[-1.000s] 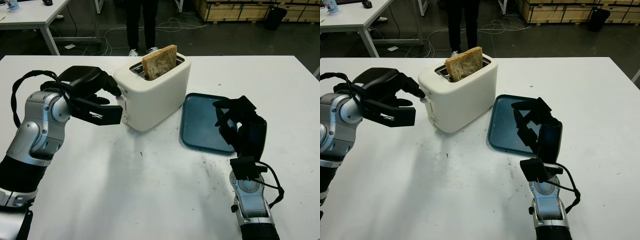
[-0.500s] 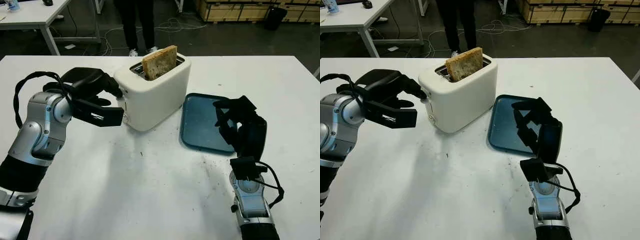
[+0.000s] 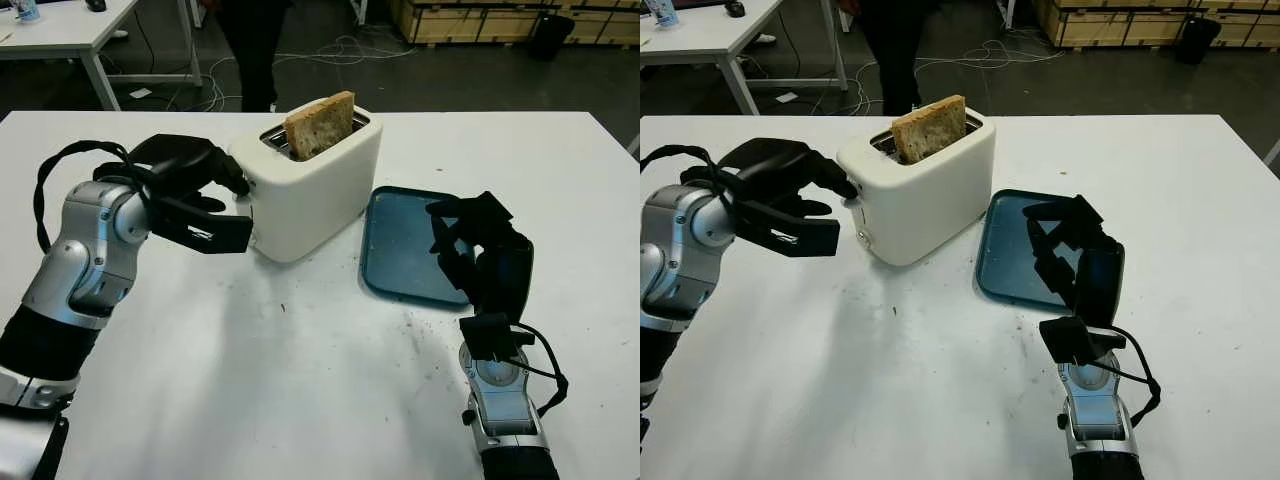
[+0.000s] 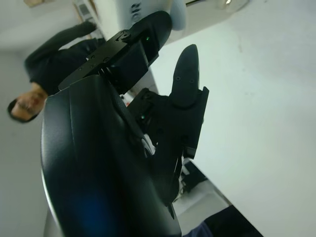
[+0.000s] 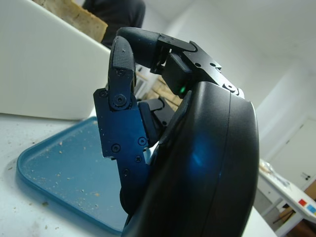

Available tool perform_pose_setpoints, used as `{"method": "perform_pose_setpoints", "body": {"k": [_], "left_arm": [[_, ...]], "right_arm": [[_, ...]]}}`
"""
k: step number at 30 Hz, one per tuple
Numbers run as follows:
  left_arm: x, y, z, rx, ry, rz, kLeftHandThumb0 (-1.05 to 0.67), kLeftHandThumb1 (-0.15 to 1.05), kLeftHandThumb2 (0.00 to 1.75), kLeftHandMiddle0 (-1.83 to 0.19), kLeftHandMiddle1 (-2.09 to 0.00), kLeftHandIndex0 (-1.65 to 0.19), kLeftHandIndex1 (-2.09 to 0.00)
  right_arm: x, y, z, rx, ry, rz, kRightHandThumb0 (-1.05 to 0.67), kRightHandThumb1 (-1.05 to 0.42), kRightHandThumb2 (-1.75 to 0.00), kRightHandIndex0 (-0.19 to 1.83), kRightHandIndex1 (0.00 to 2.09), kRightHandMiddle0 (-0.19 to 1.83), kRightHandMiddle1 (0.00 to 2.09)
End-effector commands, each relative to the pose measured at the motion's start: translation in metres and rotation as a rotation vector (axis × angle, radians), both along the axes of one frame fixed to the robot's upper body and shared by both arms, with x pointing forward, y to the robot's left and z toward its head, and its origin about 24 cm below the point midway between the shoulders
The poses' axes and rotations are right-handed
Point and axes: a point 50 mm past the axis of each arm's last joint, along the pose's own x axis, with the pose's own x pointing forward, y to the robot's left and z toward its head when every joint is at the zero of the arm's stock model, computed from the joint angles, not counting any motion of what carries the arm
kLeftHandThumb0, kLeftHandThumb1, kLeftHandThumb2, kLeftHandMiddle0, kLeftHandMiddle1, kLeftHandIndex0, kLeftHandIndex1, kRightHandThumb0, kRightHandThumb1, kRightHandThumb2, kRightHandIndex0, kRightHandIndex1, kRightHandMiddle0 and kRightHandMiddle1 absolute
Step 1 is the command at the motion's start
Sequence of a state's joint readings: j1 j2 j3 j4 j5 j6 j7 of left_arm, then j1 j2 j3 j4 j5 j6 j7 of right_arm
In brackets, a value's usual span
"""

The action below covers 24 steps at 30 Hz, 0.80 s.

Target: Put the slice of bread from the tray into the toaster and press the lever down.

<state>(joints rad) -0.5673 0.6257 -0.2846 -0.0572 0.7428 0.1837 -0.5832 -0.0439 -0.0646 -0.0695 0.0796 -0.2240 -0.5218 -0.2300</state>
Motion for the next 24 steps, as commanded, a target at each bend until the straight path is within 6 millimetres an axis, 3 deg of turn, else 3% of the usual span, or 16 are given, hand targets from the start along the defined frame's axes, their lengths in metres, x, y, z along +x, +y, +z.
{"method": "perform_pose_setpoints", "body": {"k": [1, 3, 4, 5, 7, 9, 10, 12, 14, 21, 24], "left_arm": [[-0.004, -0.010, -0.037, -0.002, 0.150, -0.001, -0.28, 0.92, 0.20, -0.83, -1.75, -1.14, -0.64], [-0.009, -0.023, -0.086, -0.030, 0.312, 0.050, -0.28, 0.92, 0.22, -0.75, -1.59, -0.96, -0.71], [-0.013, -0.032, -0.114, -0.053, 0.403, 0.096, -0.29, 0.92, 0.27, -0.78, -1.24, -0.91, -0.56], [-0.019, -0.043, -0.144, -0.092, 0.483, 0.153, -0.31, 0.92, 0.30, -0.82, -1.09, -0.95, -0.49], [-0.036, -0.065, -0.189, -0.174, 0.605, 0.247, -0.33, 0.92, 0.33, -0.83, -1.14, -1.03, -0.46], [-0.052, -0.085, -0.214, -0.214, 0.709, 0.252, -0.33, 0.92, 0.40, -0.77, -1.14, -0.99, -0.45], [-0.056, -0.091, -0.220, -0.196, 0.743, 0.233, -0.33, 0.92, 0.41, -0.77, -1.13, -0.97, -0.44], [-0.051, -0.095, -0.218, -0.154, 0.774, 0.210, -0.35, 0.92, 0.41, -0.72, -0.83, -0.86, -0.29], [-0.044, -0.094, -0.212, -0.132, 0.784, 0.200, -0.34, 0.92, 0.43, -0.71, -0.69, -0.83, -0.21], [-0.034, -0.090, -0.197, -0.067, 0.763, 0.173, -0.34, 0.92, 0.42, -0.75, -0.67, -0.89, -0.17], [-0.032, -0.087, -0.182, -0.090, 0.709, 0.151, -0.34, 0.92, 0.41, -0.79, -0.72, -0.95, -0.17]], "right_arm": [[-0.007, -0.004, 0.004, 0.007, -0.025, 0.002, -0.44, -0.92, -0.25, 0.84, 1.75, 0.71, 1.22], [-0.012, -0.007, 0.005, -0.003, -0.029, 0.000, -0.44, -0.92, -0.25, 0.84, 1.75, 0.71, 1.21], [-0.014, -0.008, 0.006, -0.006, -0.030, -0.002, -0.44, -0.92, -0.26, 0.84, 1.75, 0.71, 1.20], [-0.015, -0.010, 0.005, -0.008, -0.029, -0.003, -0.43, -0.92, -0.26, 0.84, 1.75, 0.72, 1.20], [-0.016, -0.012, 0.003, -0.010, -0.015, -0.001, -0.44, -0.92, -0.26, 0.84, 1.75, 0.73, 1.15], [-0.015, -0.013, 0.001, -0.026, -0.006, 0.010, -0.41, -0.92, -0.26, 0.85, 1.75, 0.75, 1.15], [-0.014, -0.013, 0.001, -0.037, -0.004, 0.016, -0.40, -0.92, -0.26, 0.85, 1.75, 0.74, 1.18], [-0.013, -0.014, 0.002, -0.048, -0.001, 0.022, -0.40, -0.92, -0.26, 0.85, 1.75, 0.73, 1.20], [-0.011, -0.014, 0.003, -0.054, 0.002, 0.021, -0.40, -0.92, -0.26, 0.85, 1.75, 0.72, 1.22], [-0.007, -0.009, 0.000, -0.042, 0.009, 0.032, -0.42, -0.92, -0.26, 0.85, 1.75, 0.71, 1.24], [-0.005, -0.008, 0.000, -0.033, 0.003, 0.035, -0.42, -0.92, -0.27, 0.85, 1.75, 0.71, 1.25]]}}
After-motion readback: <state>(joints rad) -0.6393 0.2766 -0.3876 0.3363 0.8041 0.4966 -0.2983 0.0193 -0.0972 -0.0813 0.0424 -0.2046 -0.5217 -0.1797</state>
